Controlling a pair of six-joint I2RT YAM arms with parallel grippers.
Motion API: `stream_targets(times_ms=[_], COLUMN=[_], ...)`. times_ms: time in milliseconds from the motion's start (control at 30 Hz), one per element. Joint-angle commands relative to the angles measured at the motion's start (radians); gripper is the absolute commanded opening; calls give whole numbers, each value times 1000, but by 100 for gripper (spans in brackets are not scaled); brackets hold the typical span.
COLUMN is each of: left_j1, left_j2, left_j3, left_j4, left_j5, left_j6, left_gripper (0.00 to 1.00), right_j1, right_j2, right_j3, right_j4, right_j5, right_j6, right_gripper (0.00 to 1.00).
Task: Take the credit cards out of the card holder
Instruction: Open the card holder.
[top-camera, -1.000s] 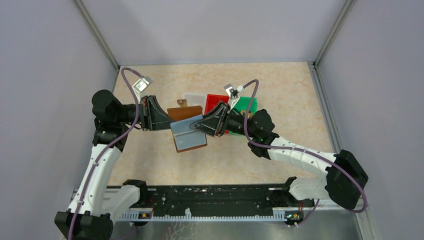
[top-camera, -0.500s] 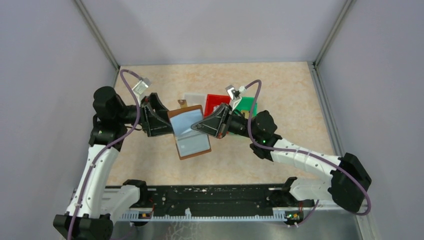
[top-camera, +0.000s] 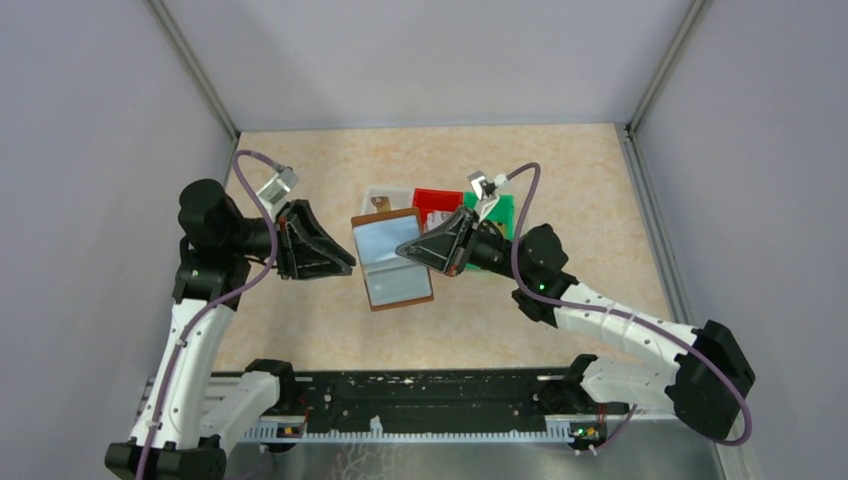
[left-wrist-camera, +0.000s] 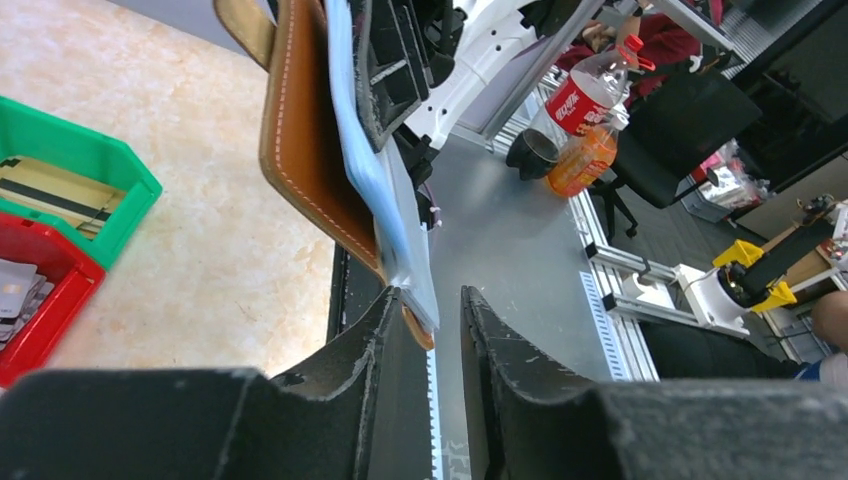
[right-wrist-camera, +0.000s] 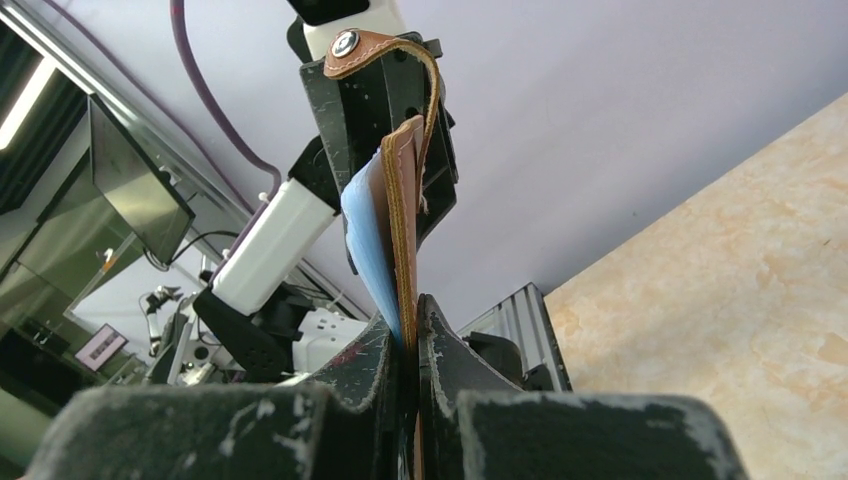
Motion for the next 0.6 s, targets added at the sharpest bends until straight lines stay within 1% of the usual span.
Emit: stream_targets(times_ms=[0,33,67,100,133,200,233,300,333,367,400,433,500,567], left_j1=[-2,-2,-2,-2,-2,-2,-2,-2,-2,-2,-2,-2,-2,-2], left_j2=[-8,-8,-10,-11,-13,-19,-22,-25,-25,-26,-28,-30,-30,-24], left_j3=[14,13,11,11,11,8,3,-26,-55,-69,-76,-80,-80,-80], left_j4=[27,27,25,25,24,26,36,132,198,229,231,221,169,142], left_j5=[77,87,92,92,85,52,26,-5,-12,-26,-46,-59,-79,-99], left_j6=[17,18,16,11,6,0,-7,-104,-161,-186,-181,-162,-109,-86], left_gripper=[36,39,46,57,63,72,73,73,72,69,64,61,53,44], right_j1=[-6,-7,-3,2,9,31,45,61,64,67,67,69,70,71], right_j2=[-3,3,13,20,30,56,72,102,116,126,135,138,141,144], right_j3=[18,17,16,21,32,57,71,97,106,110,112,116,125,134], right_j4=[81,91,104,108,104,97,93,87,89,98,108,112,109,103], right_j5=[-9,-8,-9,-10,-9,-9,-11,-16,-17,-18,-19,-19,-19,-23], right_j6=[11,18,20,21,17,4,-3,-8,-6,-2,4,4,4,0], right_gripper=[0,0,0,0,0,0,0,0,0,0,0,0,0,0])
